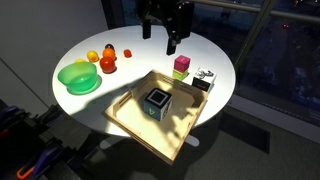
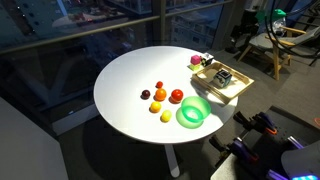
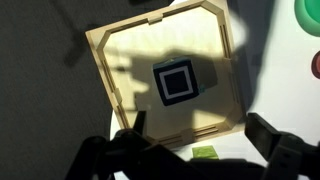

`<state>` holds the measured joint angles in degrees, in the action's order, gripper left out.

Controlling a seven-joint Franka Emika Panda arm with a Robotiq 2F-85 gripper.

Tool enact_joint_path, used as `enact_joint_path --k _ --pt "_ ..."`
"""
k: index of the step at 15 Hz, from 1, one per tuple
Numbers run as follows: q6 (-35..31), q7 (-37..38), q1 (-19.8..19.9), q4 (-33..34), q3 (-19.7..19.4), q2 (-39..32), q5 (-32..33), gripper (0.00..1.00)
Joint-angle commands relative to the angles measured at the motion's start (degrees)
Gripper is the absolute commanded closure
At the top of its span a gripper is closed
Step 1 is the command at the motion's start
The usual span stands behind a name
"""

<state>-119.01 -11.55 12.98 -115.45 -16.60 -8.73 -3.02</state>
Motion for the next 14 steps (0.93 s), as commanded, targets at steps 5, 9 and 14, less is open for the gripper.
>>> enact_joint_path --k 5,9,14 --pt "1.13 0.85 1.38 2.67 1.3 -3.81 0.21 0.0" --pt "2.08 1.17 1.87 4.78 1.36 -7.23 0.24 0.0" --pt "3.11 2.06 2.38 7.3 1.55 -10.96 0.79 0.0"
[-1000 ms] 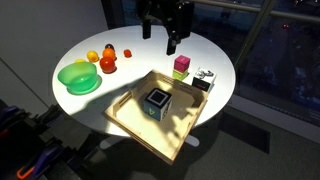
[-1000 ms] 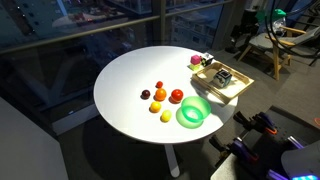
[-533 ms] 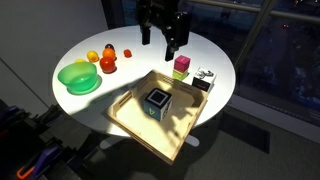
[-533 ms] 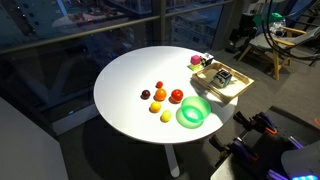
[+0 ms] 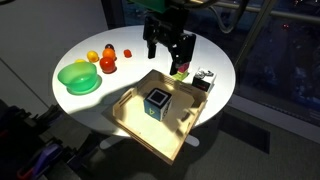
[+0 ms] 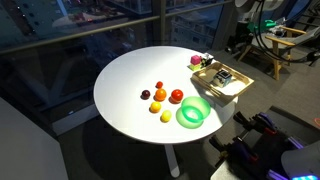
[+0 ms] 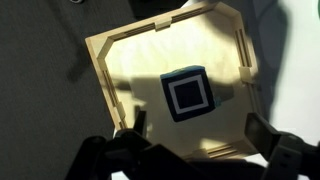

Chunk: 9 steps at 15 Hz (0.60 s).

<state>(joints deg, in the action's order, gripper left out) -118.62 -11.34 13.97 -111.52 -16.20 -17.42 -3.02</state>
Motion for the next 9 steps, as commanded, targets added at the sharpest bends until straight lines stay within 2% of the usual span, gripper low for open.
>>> enact_joint_path --k 1,9 --pt "3.1 2.2 1.36 3.8 1.14 -2.88 1.06 0.0" --pt "6.85 4.24 1.31 7.19 1.55 -6.94 1.96 0.0"
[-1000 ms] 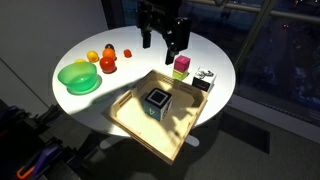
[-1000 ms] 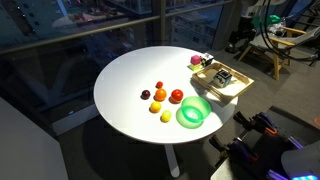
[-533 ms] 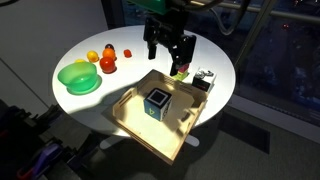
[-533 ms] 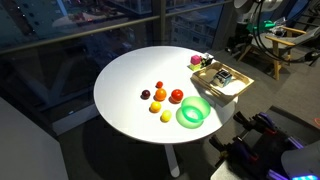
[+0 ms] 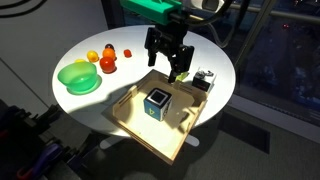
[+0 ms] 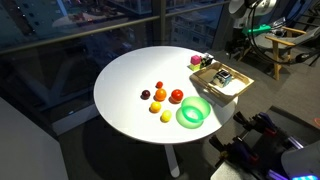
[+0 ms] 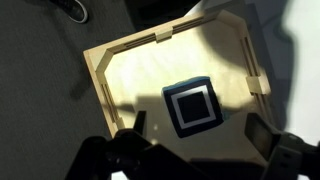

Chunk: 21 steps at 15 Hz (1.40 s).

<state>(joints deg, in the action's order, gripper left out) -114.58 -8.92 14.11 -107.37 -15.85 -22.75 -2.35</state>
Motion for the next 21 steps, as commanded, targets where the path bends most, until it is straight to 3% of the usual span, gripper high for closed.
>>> enact_joint_path --k 1,12,21 --pt "2.29 1.6 1.24 3.1 1.35 -1.77 1.19 0.0" --pt "-7.81 -1.89 1.57 0.82 2.83 -1.03 1.13 0.0" --pt "-10.57 -2.65 1.31 -2.21 3.12 -0.76 2.58 0.0"
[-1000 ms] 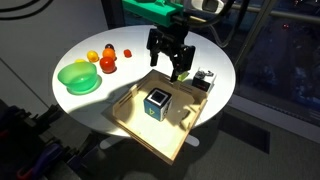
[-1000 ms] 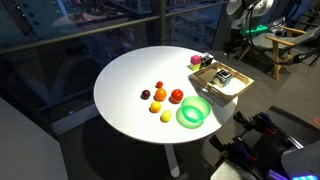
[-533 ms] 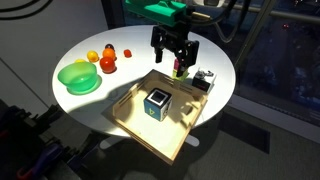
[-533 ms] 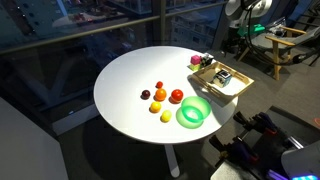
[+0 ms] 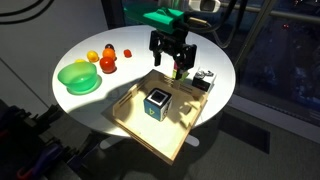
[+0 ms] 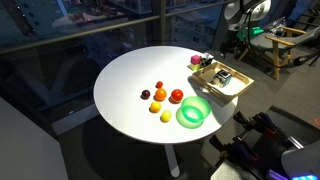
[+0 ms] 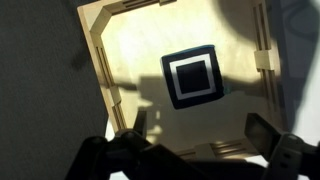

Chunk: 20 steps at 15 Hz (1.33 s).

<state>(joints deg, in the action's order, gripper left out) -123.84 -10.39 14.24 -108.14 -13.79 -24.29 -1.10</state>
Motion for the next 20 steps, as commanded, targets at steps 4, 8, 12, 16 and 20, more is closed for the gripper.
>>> enact_joint_path --k 4,8,12,16,20 --pt "-1.88 -1.33 1.15 -2.7 1.15 0.81 2.22 0.0" --pt "-1.73 -1.6 1.09 -3.7 1.25 0.69 2.81 0.0" --pt "-1.37 -1.9 1.03 -4.44 1.29 0.3 3.07 0.0" --pt "-0.79 -1.77 1.04 -4.2 1.36 -0.7 3.15 0.0" --pt "0.58 -1.5 1.21 -2.28 1.47 -2.44 2.84 0.0"
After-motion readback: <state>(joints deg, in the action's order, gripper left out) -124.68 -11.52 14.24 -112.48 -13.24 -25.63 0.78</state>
